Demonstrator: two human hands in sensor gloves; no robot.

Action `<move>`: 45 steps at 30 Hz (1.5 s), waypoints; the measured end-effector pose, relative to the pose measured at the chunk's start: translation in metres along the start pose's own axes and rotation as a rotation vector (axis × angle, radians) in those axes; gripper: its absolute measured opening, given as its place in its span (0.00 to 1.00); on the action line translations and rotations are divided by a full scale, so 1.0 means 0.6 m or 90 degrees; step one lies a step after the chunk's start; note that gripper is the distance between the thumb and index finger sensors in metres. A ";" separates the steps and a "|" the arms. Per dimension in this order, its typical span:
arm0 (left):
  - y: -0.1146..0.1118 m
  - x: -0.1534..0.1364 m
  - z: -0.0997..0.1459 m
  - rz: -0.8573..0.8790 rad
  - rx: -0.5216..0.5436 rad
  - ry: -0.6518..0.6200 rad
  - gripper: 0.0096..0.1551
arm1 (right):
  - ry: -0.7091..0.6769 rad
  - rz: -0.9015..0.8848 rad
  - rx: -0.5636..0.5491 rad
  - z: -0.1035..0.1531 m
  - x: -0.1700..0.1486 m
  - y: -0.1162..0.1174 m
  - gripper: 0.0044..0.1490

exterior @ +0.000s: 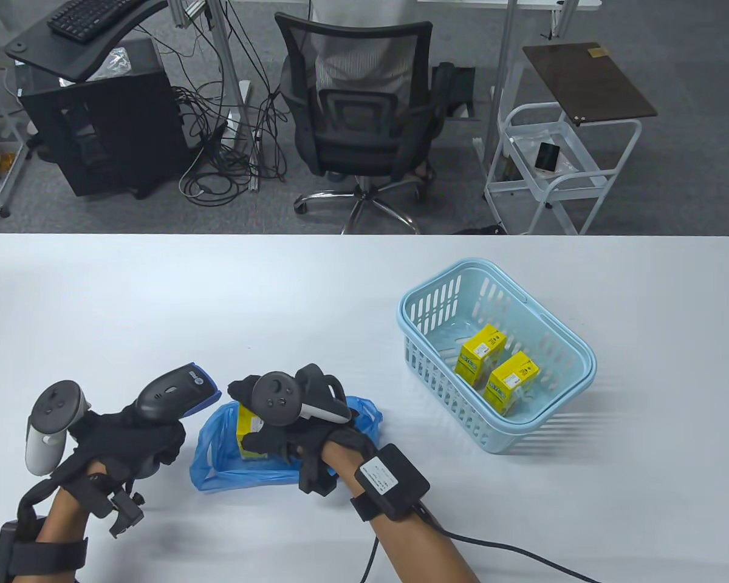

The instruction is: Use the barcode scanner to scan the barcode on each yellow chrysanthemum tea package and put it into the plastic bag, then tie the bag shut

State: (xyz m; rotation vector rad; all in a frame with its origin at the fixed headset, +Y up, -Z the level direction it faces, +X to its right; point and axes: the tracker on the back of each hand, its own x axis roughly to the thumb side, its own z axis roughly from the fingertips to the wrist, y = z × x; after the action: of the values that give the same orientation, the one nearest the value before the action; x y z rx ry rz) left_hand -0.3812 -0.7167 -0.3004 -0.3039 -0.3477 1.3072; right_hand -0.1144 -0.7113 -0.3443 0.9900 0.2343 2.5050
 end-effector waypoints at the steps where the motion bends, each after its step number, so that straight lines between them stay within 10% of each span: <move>1: 0.001 0.000 0.000 0.001 0.001 0.001 0.48 | -0.001 0.008 -0.006 0.000 0.002 0.003 0.55; 18: -0.005 -0.002 -0.001 -0.009 -0.002 0.016 0.48 | 0.011 -0.020 -0.016 0.012 -0.010 -0.002 0.62; 33: -0.005 -0.001 -0.004 -0.009 -0.010 0.016 0.47 | 0.258 0.152 -0.279 0.127 -0.117 -0.302 0.65; 39: -0.010 0.001 -0.005 -0.015 -0.021 0.010 0.46 | 0.559 0.247 0.004 0.153 -0.243 -0.334 0.60; 45: -0.011 0.000 -0.005 -0.018 -0.020 0.012 0.46 | 0.628 0.223 0.086 0.172 -0.317 -0.314 0.54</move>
State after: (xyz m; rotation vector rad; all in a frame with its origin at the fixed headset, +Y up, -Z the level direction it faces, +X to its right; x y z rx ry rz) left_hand -0.3740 -0.7182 -0.3006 -0.3358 -0.3559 1.2713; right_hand 0.1423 -0.6297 -0.4427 -0.2824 0.5543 3.1325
